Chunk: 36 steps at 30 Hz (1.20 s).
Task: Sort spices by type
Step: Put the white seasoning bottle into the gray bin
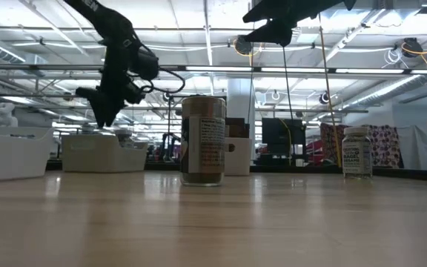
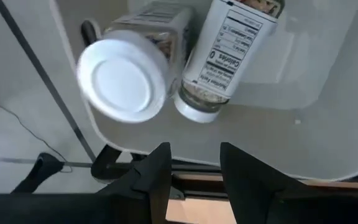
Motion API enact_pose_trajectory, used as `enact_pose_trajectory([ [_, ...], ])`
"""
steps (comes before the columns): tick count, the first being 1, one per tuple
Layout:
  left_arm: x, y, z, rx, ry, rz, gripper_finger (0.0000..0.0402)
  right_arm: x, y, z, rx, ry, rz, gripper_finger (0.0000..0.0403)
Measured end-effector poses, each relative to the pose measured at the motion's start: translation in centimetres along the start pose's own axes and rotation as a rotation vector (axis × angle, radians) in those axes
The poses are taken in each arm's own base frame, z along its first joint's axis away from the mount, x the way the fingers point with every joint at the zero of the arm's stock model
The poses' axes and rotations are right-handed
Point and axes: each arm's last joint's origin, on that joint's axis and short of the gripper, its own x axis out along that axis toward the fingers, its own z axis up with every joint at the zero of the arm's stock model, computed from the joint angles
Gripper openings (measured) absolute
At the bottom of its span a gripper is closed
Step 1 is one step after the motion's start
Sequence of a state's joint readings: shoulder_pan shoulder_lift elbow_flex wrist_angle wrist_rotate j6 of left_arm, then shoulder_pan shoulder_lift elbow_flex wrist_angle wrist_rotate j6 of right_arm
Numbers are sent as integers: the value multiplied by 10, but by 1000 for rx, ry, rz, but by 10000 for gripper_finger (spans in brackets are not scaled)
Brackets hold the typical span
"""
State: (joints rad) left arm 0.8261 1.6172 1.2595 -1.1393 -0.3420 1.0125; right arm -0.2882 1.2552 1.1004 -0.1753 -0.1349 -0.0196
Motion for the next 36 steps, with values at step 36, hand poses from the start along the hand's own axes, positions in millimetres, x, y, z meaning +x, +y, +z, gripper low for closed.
enact_pose_trajectory([
  [36, 33, 4, 22, 99, -126, -94, 259, 0, 0, -7, 7, 70, -3, 341],
])
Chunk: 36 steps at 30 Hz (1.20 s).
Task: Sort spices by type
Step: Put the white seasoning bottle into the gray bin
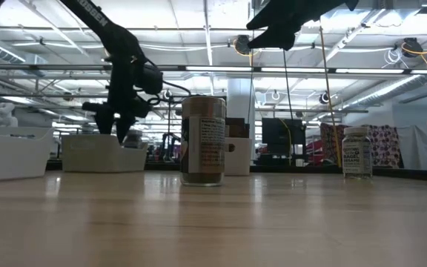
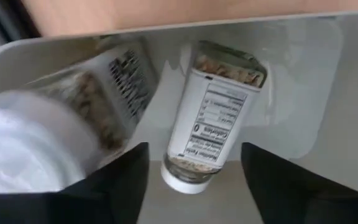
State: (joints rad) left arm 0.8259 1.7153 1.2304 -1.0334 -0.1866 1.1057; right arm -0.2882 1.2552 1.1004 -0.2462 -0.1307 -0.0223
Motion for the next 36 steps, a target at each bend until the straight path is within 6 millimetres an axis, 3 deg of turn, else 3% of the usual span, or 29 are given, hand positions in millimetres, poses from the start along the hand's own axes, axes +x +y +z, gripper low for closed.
enact_pose_trajectory([
  [4, 7, 0, 2, 8, 13, -27, 306, 0, 0, 0, 0, 4, 0, 341],
  [7, 7, 3, 5, 4, -2, 4, 320, 0, 0, -1, 1, 14, 1, 341],
  [18, 8, 4, 8, 14, -14, 11, 322, 0, 0, -2, -1, 19, 1, 341],
  [25, -8, -1, 9, 19, -47, 67, 322, 0, 0, -2, -30, 18, 1, 341],
  [36, -6, -13, 27, 162, -62, 15, 322, 0, 0, -1, -37, 14, 0, 341],
])
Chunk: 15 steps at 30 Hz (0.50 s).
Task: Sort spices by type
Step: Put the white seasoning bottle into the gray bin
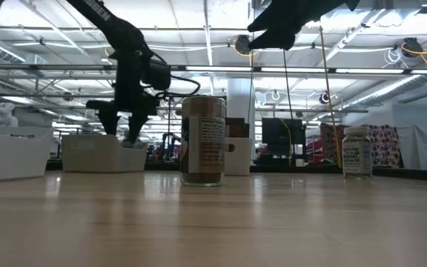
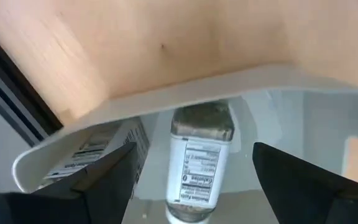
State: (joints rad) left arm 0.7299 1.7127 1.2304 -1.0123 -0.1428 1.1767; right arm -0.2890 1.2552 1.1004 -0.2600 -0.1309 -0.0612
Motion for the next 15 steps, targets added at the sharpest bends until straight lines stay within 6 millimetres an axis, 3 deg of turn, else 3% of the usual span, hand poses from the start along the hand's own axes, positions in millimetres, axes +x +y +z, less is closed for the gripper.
enact_pose_trajectory([
  [6, 16, 2, 1, -2, 90, -46, 322, 0, 0, 0, 18, 5, 0, 341],
  [15, 16, 2, 6, 13, 82, -21, 322, 0, 0, 0, 20, 5, 0, 341],
])
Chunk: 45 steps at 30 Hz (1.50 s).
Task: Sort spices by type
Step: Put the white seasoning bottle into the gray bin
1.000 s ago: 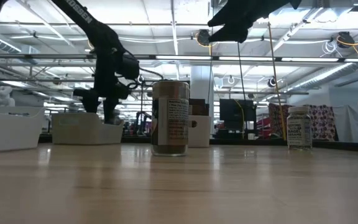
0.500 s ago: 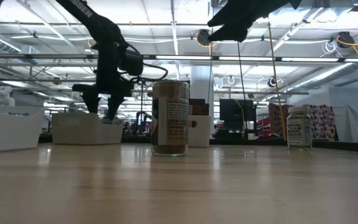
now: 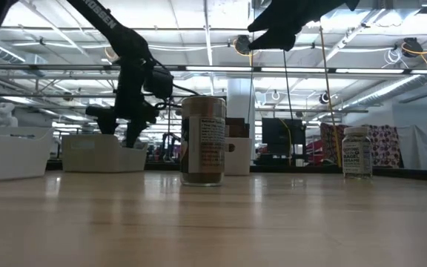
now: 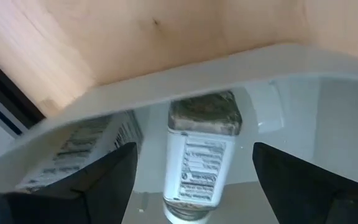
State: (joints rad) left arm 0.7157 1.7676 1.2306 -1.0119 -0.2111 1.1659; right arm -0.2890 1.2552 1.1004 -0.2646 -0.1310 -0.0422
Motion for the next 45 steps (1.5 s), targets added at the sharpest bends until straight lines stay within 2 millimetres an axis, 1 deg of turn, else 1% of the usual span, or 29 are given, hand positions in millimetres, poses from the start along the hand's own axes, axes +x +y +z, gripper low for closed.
enact_pose_trajectory([
  [7, -4, -1, 13, 37, 16, 75, 322, 0, 0, 0, -6, 0, 0, 341],
  [11, -6, -4, 18, 103, 21, 75, 321, 0, 0, 0, -20, 0, 0, 341],
  [13, -6, -7, 18, 131, 26, 47, 321, 0, 0, 0, -21, 0, 0, 341],
  [20, -5, -9, 15, 134, 16, 0, 321, 0, 0, 0, -22, 1, 0, 341],
  [22, -1, -9, 16, 139, 20, -25, 321, 0, 0, 0, -22, 1, 0, 341],
  [26, 8, -6, 20, 157, 91, -4, 321, 0, 0, 0, -22, 1, 0, 341],
  [33, 27, -5, 27, 213, 161, -50, 321, 0, 0, 0, -22, 2, 0, 341],
  [38, 33, -3, 29, 230, 179, -49, 321, 0, 0, 0, -7, 3, 0, 341],
  [45, 34, -3, 30, 225, 159, -56, 321, 0, 0, -1, -3, 11, 0, 341],
])
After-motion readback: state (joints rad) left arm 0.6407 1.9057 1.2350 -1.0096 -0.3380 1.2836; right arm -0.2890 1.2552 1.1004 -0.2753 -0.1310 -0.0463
